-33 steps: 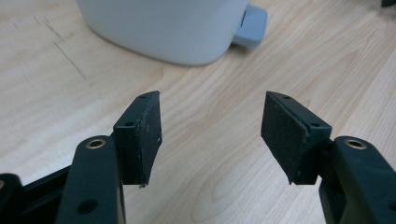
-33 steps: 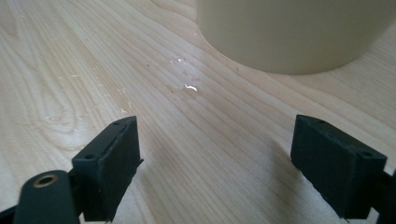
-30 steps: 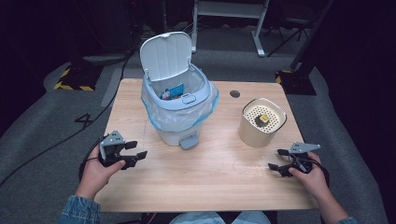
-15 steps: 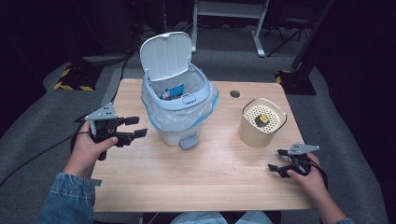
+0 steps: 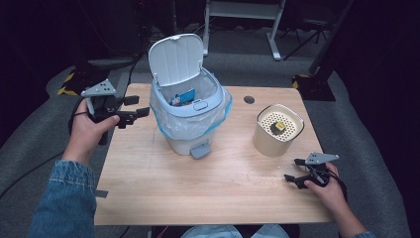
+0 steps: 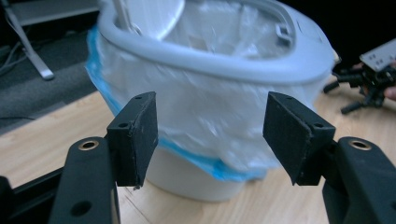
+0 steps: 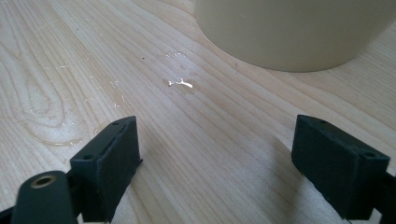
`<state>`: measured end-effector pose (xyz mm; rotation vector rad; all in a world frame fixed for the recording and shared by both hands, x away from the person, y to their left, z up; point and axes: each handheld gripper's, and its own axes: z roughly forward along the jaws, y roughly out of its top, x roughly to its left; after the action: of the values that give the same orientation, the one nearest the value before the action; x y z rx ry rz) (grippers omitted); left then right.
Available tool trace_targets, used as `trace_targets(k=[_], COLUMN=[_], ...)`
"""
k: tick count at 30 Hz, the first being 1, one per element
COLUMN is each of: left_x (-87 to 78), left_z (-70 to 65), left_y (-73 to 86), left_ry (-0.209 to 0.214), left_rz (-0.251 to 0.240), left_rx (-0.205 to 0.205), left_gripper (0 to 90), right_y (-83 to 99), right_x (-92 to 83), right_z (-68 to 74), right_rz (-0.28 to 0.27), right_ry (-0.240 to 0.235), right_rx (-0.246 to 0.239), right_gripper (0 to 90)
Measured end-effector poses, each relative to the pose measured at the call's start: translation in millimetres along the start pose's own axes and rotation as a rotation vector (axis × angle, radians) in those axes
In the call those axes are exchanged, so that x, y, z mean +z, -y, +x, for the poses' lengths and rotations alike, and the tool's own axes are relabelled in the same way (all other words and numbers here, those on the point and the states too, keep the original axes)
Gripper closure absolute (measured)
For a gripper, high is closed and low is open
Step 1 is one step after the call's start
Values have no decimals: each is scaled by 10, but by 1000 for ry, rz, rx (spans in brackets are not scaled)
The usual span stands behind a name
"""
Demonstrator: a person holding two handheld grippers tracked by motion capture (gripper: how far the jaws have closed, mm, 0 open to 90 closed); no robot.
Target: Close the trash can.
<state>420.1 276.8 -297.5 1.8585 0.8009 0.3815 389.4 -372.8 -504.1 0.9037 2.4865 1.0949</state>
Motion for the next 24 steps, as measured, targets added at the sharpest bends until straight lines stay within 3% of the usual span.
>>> trace_targets(k=[12, 17, 24], left_x=[156, 253, 357], left_z=[142, 172, 208], left_y=[-452, -563, -681], left_ry=[-70, -101, -108], left_rz=[-18, -3, -12], left_rx=[-2, 1, -2], left_gripper=[354, 344, 345], right_y=[2, 4, 4], right_x=[-2, -5, -5], right_z=[2, 5, 6], right_rz=[0, 0, 1], right_ry=[-1, -4, -6], right_rx=[-3, -4, -7], right_gripper=[153, 153, 153])
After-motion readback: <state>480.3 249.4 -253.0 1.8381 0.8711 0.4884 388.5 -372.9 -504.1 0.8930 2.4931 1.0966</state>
